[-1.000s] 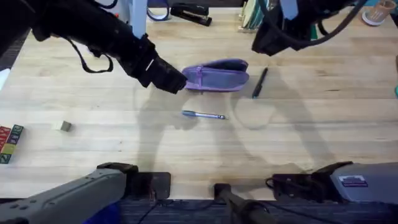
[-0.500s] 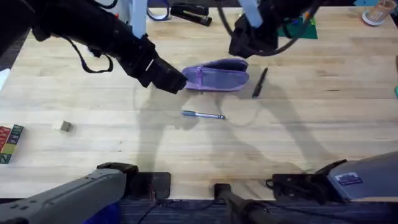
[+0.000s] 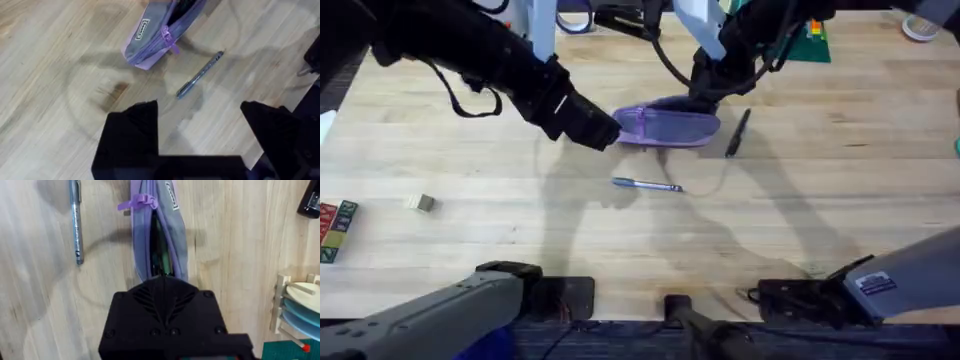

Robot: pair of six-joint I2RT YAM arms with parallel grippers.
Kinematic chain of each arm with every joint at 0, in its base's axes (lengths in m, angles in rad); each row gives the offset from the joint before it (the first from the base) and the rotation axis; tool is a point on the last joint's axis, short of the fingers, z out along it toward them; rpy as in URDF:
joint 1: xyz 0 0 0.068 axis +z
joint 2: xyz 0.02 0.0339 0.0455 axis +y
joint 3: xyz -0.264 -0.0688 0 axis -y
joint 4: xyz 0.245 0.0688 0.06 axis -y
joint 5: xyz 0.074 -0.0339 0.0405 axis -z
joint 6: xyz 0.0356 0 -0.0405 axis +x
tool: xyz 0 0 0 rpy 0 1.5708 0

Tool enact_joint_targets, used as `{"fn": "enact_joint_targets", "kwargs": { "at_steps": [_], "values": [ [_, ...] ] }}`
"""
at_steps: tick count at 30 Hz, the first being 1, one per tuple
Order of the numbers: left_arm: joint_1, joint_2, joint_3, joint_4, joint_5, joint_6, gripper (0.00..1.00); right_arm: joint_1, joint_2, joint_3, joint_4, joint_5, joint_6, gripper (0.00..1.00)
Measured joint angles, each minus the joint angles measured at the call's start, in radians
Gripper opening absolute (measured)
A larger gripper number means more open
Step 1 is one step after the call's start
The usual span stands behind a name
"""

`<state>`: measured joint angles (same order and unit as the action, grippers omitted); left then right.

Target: Unzip the bag, pick up the pens from the table one at a time and place them inside, then zip the bag closed.

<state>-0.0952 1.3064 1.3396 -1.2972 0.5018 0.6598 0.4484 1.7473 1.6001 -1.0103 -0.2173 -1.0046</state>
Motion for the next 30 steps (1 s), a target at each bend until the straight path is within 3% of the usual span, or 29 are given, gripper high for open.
{"fn": "enact_joint_targets", "kwargs": {
  "at_steps": [15,30],
  "values": [
    [0.0,0.0,0.0,0.0,0.0,0.0,0.994,0.003,0.064,0.0,0.051,0.012,-0.006,0.029],
    [0.0,0.0,0.0,0.0,0.0,0.0,0.994,0.031,0.221,0.0,0.091,0.018,-0.006,0.043]
  ]
}}
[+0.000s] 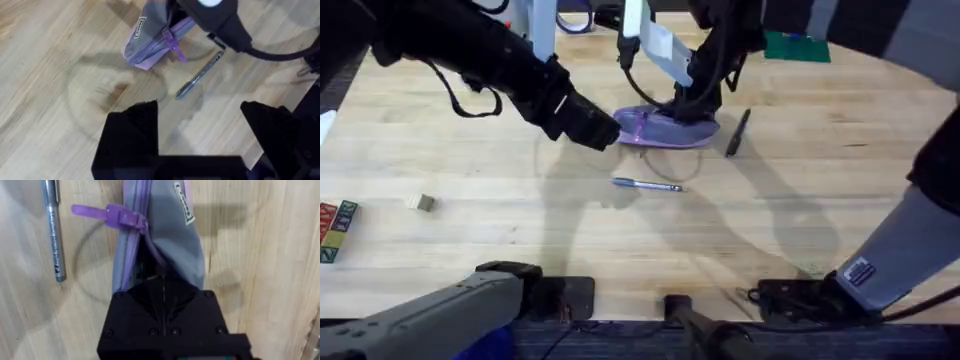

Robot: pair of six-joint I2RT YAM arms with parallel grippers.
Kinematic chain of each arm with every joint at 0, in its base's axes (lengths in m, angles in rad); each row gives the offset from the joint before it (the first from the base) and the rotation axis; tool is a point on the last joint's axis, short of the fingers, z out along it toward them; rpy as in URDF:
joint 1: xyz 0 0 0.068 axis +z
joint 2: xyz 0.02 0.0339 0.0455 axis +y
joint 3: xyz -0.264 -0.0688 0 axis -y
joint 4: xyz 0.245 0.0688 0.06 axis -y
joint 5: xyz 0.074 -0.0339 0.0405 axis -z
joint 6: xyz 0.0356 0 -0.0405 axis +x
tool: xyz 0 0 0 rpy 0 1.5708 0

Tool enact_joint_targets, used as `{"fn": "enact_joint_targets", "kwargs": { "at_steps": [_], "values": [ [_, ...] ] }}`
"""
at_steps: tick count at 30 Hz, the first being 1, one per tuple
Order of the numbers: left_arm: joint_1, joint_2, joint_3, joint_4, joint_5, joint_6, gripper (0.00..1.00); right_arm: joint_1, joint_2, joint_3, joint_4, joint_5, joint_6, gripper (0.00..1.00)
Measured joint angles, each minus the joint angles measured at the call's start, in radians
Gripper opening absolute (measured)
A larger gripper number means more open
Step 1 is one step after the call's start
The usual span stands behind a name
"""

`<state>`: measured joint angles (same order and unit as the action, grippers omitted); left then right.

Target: Unzip the bag, pick up the pens from the table one at a time and place them inside, then zip the bag closed.

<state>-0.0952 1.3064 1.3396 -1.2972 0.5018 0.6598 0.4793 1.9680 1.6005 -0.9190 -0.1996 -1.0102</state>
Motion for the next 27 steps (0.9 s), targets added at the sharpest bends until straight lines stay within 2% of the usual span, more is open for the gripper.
{"fn": "enact_joint_targets", "kwargs": {
  "at_steps": [7,18,19,24,25,27],
  "values": [
    [0.0,0.0,0.0,0.0,0.0,0.0,0.995,0.008,0.006,0.0,0.01,0.007,0.0,0.11],
    [0.0,0.0,0.0,0.0,0.0,0.0,0.995,0.009,0.006,0.0,0.011,0.012,0.0,0.117],
    [0.0,0.0,0.0,0.0,0.0,0.0,0.995,0.009,0.006,0.0,0.011,0.012,0.001,0.181],
    [0.0,0.0,0.0,0.0,0.0,0.0,0.995,0.013,0.008,0.0,0.006,0.012,0.0,0.885],
    [0.0,0.0,0.0,0.0,0.0,0.0,0.995,0.015,0.009,0.0,0.004,0.012,-0.004,0.964],
    [0.0,0.0,0.0,0.0,0.0,0.0,0.995,0.015,0.014,0.0,0.005,0.012,-0.004,0.992]
  ]
}}
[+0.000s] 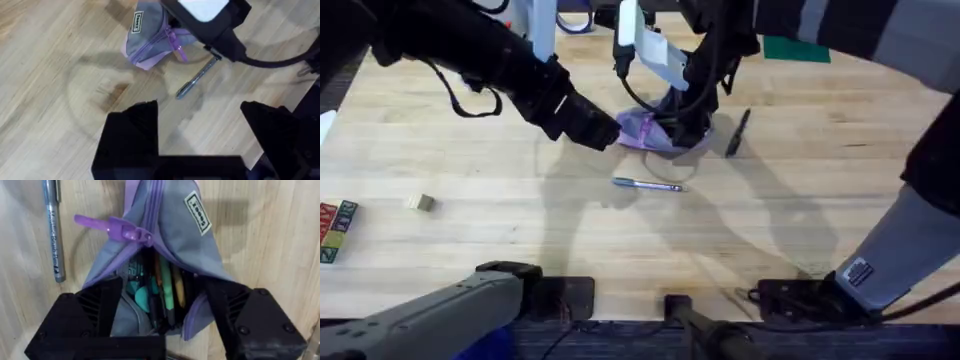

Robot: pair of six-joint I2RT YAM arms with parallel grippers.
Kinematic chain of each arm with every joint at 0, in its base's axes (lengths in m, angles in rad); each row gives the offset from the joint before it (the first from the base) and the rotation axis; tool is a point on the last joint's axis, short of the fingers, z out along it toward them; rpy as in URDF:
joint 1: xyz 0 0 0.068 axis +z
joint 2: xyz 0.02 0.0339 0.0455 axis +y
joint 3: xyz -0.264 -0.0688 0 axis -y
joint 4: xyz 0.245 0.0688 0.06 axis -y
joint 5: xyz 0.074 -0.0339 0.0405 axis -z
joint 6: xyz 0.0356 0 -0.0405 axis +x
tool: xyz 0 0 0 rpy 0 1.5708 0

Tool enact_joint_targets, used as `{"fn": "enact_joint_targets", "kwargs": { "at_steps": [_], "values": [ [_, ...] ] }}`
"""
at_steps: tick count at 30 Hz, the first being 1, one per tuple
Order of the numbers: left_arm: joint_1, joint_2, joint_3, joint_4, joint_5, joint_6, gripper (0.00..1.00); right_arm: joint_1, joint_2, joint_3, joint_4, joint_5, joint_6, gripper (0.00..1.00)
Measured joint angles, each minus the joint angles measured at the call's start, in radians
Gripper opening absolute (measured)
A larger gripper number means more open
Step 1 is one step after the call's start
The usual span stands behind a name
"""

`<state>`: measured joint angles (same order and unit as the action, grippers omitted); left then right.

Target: Unzip the bag, pick up the pens from the table one at a time and place them inside, then zip the bag closed.

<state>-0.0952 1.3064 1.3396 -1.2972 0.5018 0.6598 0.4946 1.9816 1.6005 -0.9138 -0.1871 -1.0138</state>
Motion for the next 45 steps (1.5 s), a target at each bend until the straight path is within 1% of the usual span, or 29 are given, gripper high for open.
{"fn": "enact_joint_targets", "kwargs": {
  "at_steps": [31,35,41,45],
  "values": [
    [0.0,0.0,0.0,0.0,0.0,0.0,0.994,0.0,-0.003,0.01,-0.011,0.008,0.0,0.995],
    [0.0,0.0,0.0,0.0,0.0,0.0,0.994,0.0,-0.042,0.013,-0.013,0.02,0.0,0.995],
    [0.0,0.0,0.0,0.0,0.0,0.0,0.994,0.0,-0.16,0.042,-0.011,0.047,0.0,0.995],
    [0.0,0.0,0.0,0.0,0.0,0.0,0.994,-0.002,-0.22,0.049,-0.046,0.083,0.023,0.995]
  ]
}}
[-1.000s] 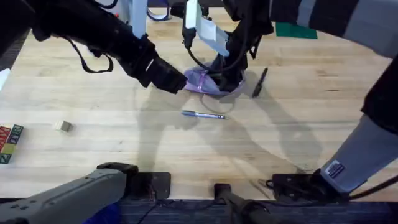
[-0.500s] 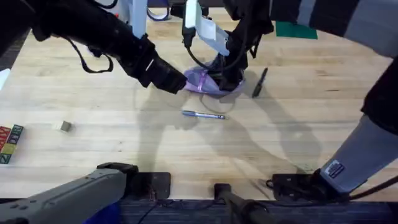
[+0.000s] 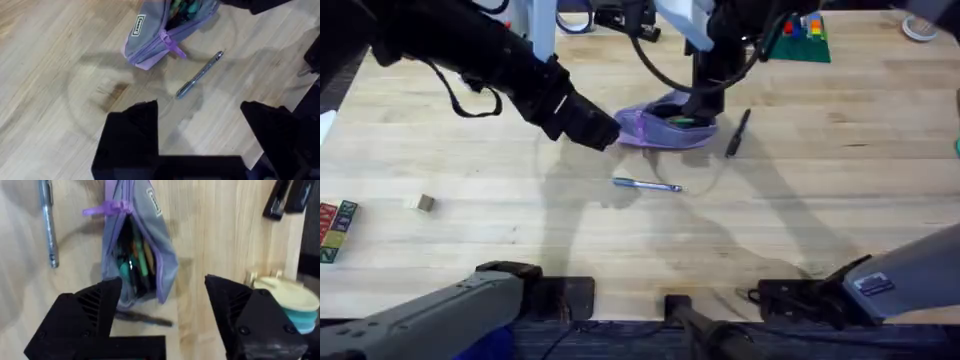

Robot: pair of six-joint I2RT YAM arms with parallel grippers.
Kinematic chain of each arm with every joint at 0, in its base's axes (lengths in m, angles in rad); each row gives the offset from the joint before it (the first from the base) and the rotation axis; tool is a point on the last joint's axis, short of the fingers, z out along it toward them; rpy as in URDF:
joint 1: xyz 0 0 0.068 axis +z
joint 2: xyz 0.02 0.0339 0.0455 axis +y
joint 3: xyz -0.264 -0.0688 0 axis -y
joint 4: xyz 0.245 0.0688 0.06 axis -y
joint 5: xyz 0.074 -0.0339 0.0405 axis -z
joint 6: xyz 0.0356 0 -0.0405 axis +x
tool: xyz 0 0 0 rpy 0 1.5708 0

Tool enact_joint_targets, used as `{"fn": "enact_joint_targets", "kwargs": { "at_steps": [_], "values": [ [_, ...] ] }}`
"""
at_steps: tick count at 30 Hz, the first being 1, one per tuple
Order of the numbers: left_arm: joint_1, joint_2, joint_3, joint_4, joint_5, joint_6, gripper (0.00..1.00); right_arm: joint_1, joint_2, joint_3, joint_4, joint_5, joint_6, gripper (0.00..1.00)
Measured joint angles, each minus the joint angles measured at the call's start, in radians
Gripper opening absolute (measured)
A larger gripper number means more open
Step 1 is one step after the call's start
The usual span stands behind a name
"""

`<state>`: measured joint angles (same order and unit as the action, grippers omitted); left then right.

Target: Unzip the bag, pick up the pens from the table one at a time and place them inside, then zip the bag closed.

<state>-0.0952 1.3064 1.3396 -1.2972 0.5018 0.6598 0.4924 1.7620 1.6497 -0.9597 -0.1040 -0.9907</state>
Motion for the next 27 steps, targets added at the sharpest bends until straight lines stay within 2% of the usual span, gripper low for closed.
{"fn": "enact_joint_targets", "kwargs": {
  "at_steps": [8,17,20,27],
  "values": [
    [0.0,0.0,0.0,0.0,0.0,0.0,0.994,-0.063,-0.053,0.0,-0.094,0.023,0.215,0.995],
    [0.0,0.0,0.0,0.0,0.0,0.0,0.995,-0.234,-0.083,0.0,-0.126,0.026,0.576,0.996],
    [0.0,0.0,0.0,0.0,0.0,0.0,0.995,-0.263,-0.083,0.0,-0.15,0.026,0.642,0.996],
    [0.0,0.0,0.0,0.0,0.0,0.0,0.994,-0.263,-0.083,0.0,-0.174,0.026,0.694,0.996]
  ]
}}
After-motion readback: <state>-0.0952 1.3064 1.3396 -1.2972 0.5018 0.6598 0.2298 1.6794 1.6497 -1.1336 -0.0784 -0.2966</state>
